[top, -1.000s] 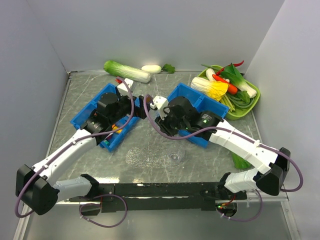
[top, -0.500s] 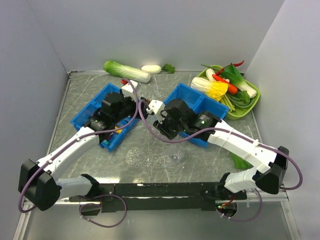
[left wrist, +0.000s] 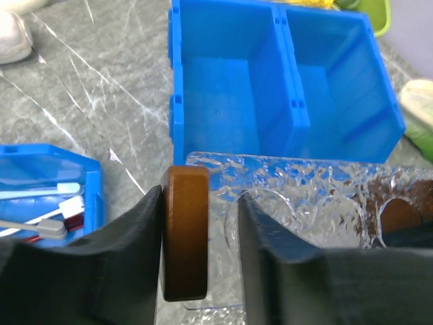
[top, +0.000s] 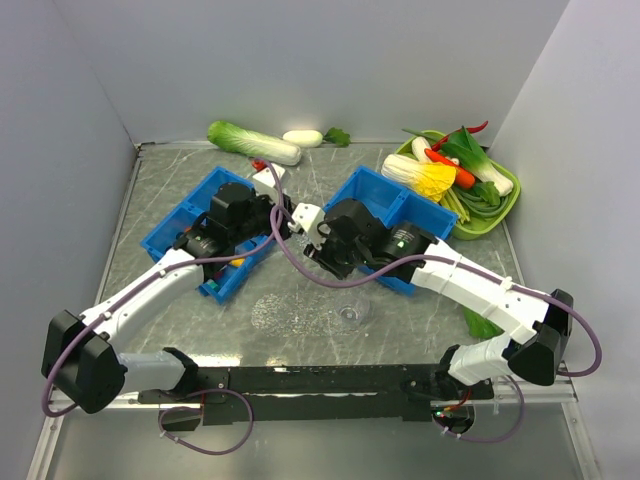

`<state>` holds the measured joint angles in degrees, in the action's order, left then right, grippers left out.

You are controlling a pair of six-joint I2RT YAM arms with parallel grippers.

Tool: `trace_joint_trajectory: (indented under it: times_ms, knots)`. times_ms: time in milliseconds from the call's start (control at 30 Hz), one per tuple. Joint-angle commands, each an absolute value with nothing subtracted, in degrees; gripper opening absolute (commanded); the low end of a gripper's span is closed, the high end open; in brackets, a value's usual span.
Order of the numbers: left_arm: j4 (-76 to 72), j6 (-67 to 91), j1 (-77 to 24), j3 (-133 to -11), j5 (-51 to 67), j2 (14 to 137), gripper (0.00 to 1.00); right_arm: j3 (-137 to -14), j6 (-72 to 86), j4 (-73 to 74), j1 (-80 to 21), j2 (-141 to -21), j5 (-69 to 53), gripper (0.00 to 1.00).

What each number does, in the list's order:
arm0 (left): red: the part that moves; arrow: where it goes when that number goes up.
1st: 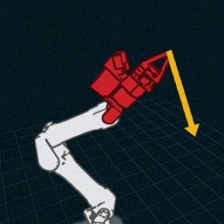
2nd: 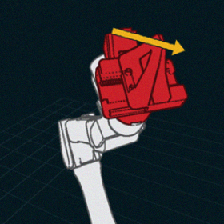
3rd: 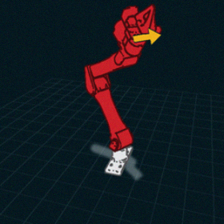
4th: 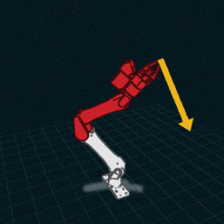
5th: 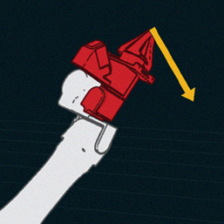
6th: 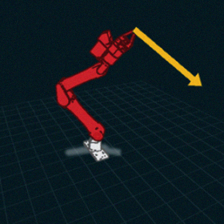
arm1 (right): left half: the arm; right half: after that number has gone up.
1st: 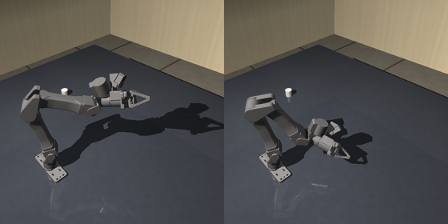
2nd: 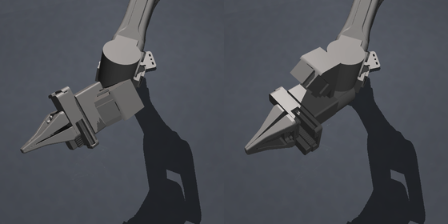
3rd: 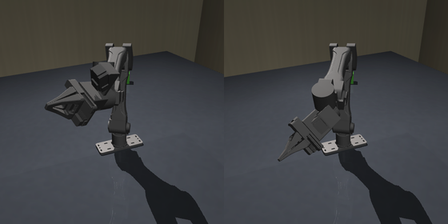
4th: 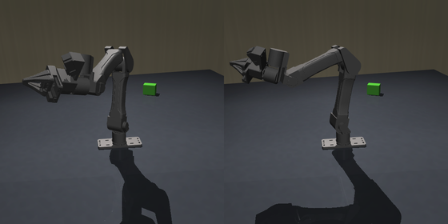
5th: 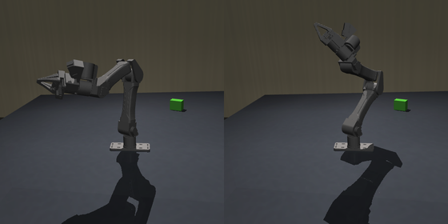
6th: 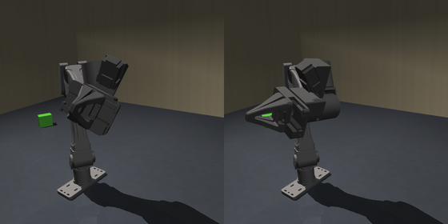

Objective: Prepare toiletry sets of a toothbrush and toothpaste on the tray

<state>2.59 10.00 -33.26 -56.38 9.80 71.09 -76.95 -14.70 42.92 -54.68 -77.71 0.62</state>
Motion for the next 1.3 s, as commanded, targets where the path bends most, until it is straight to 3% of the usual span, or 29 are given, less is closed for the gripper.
trace_joint_trajectory:
  times_ms: [0,133,333,500,633,867,1000,1267]
  knots:
    - [2.4,9.3,-33.4,-59.2,11.8,71.6,0.23,-79.0,-16.6,39.2,-55.1,-77.6,3.4,0.0]
    - [2.5,9.4,-33.4,-59.2,11.0,71.4,0.01,-77.6,-16.3,37.5,-55.1,-77.4,5.4,0.0]
    - [1.1,11.2,-33.4,-57.7,6.0,69.8,0.01,-75.5,-14.2,33.7,-54.9,-77.5,11.0,0.03]
    - [1.6,14.2,-33.3,-57.5,0.2,69.5,0.01,-74.4,-10.6,31.5,-53.8,-77.8,13.5,0.23]
    - [1.6,16.9,-33.4,-57.0,-2.9,69.4,0.01,-73.7,-7.6,29.8,-53.2,-78.0,13.3,0.48]
    - [3.1,19.0,-33.4,-57.3,-8.8,69.8,0.01,-74.1,-1.9,28.8,-52.3,-78.7,12.7,0.72]
    - [3.2,19.6,-33.4,-57.2,-10.3,69.6,0.01,-76.3,4.1,30.2,-51.7,-79.2,13.4,0.76]
    - [3.7,21.4,-33.5,-56.7,-14.7,68.5,0.01,-76.8,17.6,27.0,-49.0,-77.4,7.0,0.65]
